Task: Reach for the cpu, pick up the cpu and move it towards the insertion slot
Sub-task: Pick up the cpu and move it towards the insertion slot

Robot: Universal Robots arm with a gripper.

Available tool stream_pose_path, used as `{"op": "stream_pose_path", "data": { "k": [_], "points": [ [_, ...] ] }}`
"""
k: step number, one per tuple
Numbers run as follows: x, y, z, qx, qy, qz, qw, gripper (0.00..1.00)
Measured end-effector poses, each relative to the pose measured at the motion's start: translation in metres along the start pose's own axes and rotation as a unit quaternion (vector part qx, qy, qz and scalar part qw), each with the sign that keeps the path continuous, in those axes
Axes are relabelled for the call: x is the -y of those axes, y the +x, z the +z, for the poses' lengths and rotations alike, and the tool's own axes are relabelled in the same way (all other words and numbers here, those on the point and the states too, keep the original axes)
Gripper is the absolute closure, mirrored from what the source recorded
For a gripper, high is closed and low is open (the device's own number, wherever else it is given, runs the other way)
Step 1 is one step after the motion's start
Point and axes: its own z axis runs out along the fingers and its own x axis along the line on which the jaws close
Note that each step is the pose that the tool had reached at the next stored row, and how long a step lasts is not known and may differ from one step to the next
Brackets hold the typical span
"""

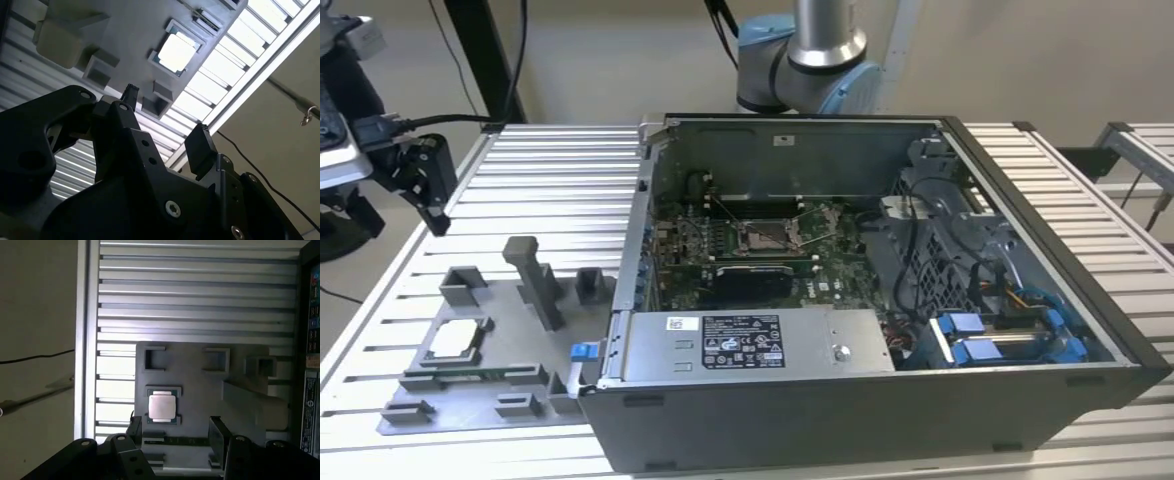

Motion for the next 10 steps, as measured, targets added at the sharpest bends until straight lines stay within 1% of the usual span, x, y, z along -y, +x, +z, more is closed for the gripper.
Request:
{"op": "stream_pose_path", "data": {
  "k": [10],
  "points": [
    [0.0004, 0.0001, 0.0088, -0.0002, 0.0000, 0.000, 1.00000, 0.00]
  ]
}}
